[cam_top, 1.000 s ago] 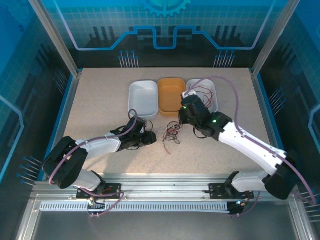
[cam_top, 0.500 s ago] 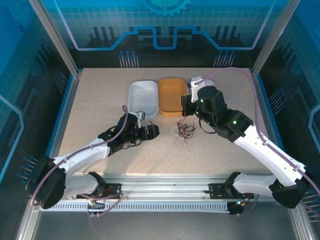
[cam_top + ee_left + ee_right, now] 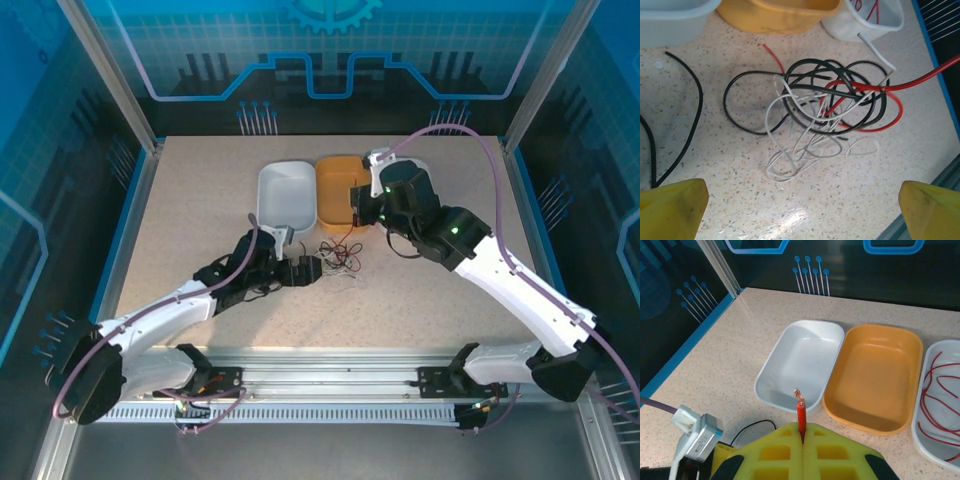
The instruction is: Untangle the cables
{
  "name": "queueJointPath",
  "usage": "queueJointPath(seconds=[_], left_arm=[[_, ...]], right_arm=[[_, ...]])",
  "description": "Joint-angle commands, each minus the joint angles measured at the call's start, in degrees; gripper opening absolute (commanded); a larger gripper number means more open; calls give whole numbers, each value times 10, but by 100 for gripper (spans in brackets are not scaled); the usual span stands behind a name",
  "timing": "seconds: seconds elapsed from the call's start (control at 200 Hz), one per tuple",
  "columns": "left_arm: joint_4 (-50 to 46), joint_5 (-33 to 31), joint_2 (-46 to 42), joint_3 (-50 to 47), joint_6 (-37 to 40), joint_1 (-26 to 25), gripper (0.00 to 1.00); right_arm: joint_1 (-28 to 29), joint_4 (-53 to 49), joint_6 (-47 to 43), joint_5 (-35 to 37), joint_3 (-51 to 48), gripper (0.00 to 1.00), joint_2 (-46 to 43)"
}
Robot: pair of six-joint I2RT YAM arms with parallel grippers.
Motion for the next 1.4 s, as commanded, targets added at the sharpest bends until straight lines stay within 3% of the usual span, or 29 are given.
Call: queueJointPath(seconds=[0.0, 0.185, 0.375, 0.58, 0.86, 1.041, 1.116, 1.226, 1.396], left_arm=[[-13, -31, 16, 16, 18, -6, 99], [21, -45, 20, 11, 38, -20, 99], [126, -55, 44, -16, 34, -32, 99], [79, -44, 107, 65, 74, -45, 99], [126, -41, 100, 45, 58, -45, 99], [91, -52, 107, 70, 79, -45, 99], [93, -48, 122, 77, 85, -41, 93], [131, -15, 136, 53, 62, -17, 74], [179, 35, 126, 9, 38, 36, 65]], right_arm=[[1, 29, 15, -21, -10, 0, 2], [-3, 31, -9, -51, 13, 0, 23], [-14, 14, -37, -92, 46, 0, 43], [-43, 72, -17, -180, 31, 0, 48], [-46, 49, 1, -181, 58, 0, 72], [-46, 50, 4, -189, 62, 0, 72], [-45, 61, 6, -192, 59, 0, 65], [-45, 56, 2, -188, 65, 0, 53], [-46, 10, 2, -186, 100, 0, 46]])
